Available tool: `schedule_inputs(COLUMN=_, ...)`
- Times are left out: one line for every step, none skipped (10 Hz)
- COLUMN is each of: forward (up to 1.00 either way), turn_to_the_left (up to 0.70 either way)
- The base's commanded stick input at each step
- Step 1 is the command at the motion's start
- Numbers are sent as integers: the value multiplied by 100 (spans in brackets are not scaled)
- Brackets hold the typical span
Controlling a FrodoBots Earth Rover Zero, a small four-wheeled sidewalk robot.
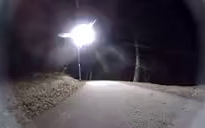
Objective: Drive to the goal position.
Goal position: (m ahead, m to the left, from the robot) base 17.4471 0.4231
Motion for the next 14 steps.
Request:
schedule_inputs(forward=41, turn_to_the_left=0)
schedule_inputs(forward=26, turn_to_the_left=0)
schedule_inputs(forward=10, turn_to_the_left=0)
schedule_inputs(forward=0, turn_to_the_left=0)
schedule_inputs(forward=0, turn_to_the_left=0)
schedule_inputs(forward=0, turn_to_the_left=0)
schedule_inputs(forward=0, turn_to_the_left=0)
schedule_inputs(forward=0, turn_to_the_left=0)
schedule_inputs(forward=0, turn_to_the_left=0)
schedule_inputs(forward=0, turn_to_the_left=0)
schedule_inputs(forward=0, turn_to_the_left=0)
schedule_inputs(forward=0, turn_to_the_left=0)
schedule_inputs(forward=45, turn_to_the_left=0)
schedule_inputs(forward=100, turn_to_the_left=0)
